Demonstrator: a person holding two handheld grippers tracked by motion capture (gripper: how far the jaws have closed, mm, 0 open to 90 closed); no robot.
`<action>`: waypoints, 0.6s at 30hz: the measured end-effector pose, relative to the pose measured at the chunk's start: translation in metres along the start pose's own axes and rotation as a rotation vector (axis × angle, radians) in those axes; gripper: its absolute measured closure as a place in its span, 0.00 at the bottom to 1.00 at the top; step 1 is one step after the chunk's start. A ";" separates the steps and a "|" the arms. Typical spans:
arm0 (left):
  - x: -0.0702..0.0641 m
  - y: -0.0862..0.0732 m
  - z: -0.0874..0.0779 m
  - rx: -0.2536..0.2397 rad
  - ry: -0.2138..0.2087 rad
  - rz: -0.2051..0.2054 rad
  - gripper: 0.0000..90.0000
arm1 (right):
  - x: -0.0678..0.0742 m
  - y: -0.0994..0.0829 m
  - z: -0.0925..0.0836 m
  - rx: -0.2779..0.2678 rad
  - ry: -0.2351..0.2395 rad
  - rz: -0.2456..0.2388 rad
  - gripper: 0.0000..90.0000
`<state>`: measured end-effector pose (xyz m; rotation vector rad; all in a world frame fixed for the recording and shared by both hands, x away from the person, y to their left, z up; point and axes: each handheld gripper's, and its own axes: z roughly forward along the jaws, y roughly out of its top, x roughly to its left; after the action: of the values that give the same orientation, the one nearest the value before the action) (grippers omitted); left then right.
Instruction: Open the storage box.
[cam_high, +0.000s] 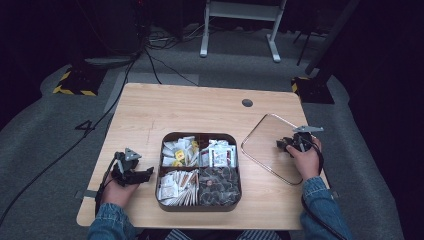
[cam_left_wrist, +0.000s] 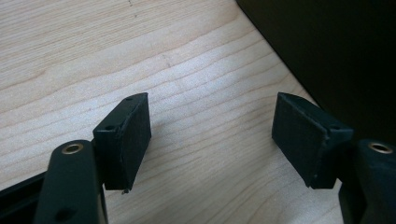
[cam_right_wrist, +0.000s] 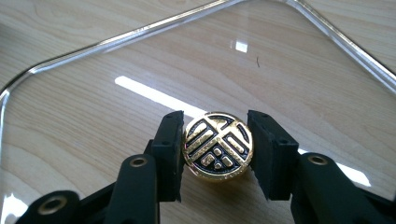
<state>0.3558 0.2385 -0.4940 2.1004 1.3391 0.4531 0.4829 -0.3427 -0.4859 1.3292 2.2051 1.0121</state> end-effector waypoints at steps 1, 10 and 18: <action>0.000 0.000 0.000 0.000 -0.001 0.004 0.32 | 0.000 0.002 -0.002 -0.014 -0.003 0.009 0.56; -0.003 0.005 -0.008 -0.016 0.006 0.000 0.33 | 0.002 0.007 -0.018 -0.070 0.001 0.045 0.45; -0.001 0.011 -0.029 -0.057 -0.030 -0.061 0.38 | 0.006 0.013 -0.038 -0.124 0.012 0.046 0.46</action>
<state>0.3465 0.2428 -0.4653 2.0066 1.3535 0.4277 0.4642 -0.3483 -0.4509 1.3263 2.0920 1.1563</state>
